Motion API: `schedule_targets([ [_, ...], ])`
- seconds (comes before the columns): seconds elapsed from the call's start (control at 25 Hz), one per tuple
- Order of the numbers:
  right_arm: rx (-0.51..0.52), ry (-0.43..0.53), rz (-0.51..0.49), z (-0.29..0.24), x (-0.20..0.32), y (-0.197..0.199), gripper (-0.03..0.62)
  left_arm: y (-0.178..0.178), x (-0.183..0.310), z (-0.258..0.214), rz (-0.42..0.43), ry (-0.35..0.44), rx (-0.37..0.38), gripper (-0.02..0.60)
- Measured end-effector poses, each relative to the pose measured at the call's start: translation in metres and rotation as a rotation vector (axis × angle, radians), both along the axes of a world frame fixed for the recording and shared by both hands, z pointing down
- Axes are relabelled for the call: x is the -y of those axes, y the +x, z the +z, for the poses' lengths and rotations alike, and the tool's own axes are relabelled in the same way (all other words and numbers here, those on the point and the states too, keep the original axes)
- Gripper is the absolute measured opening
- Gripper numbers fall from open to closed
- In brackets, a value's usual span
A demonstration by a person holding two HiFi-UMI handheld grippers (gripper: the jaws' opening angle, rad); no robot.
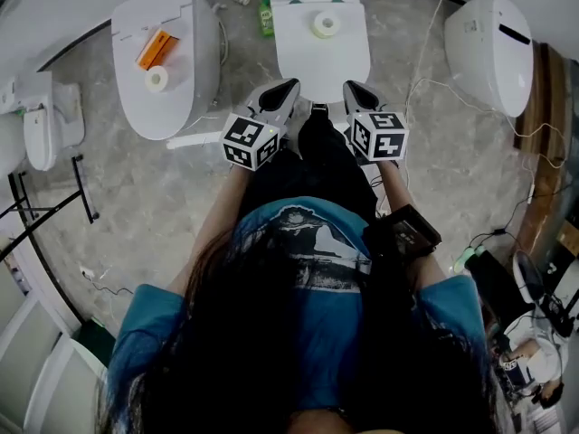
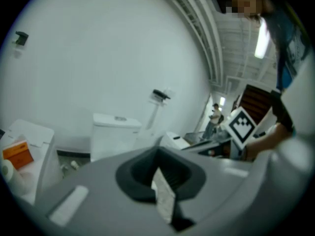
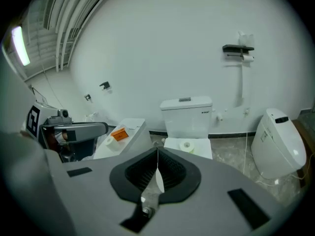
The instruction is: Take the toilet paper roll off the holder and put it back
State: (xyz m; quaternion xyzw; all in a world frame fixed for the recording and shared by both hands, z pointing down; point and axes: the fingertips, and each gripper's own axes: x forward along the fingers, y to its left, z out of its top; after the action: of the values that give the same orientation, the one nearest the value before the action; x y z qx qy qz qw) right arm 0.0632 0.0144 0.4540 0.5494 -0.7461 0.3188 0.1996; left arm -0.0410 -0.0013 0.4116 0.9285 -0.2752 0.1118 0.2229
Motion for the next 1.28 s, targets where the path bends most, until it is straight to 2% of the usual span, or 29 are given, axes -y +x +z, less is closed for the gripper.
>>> schedule_targets([
  [0.32, -0.022, -0.047, -0.162, 0.043, 0.086, 0.04, 0.015, 0.041, 0.068, 0.037, -0.084, -0.038, 0.044, -0.006],
  [0.68, -0.05, -0.116, -0.383, 0.11, 0.145, 0.042, 0.023, 0.068, 0.128, 0.094, -0.095, -0.086, 0.107, -0.006],
  [0.88, -0.071, -0.125, -0.51, 0.145, 0.167, 0.032, 0.155, 0.079, 0.145, 0.126, -0.081, -0.123, 0.117, -0.007],
  [1.04, -0.118, -0.161, -0.548, 0.185, 0.189, 0.038, 0.239, 0.086, 0.154, 0.15, -0.073, -0.154, 0.129, -0.008],
  [1.16, -0.186, -0.182, -0.564, 0.219, 0.207, 0.045, 0.331, 0.091, 0.16, 0.166, -0.069, -0.175, 0.131, -0.006],
  [1.28, -0.287, -0.211, -0.614, 0.256, 0.218, 0.048, 0.391, 0.094, 0.166, 0.177, -0.055, -0.188, 0.134, -0.006],
])
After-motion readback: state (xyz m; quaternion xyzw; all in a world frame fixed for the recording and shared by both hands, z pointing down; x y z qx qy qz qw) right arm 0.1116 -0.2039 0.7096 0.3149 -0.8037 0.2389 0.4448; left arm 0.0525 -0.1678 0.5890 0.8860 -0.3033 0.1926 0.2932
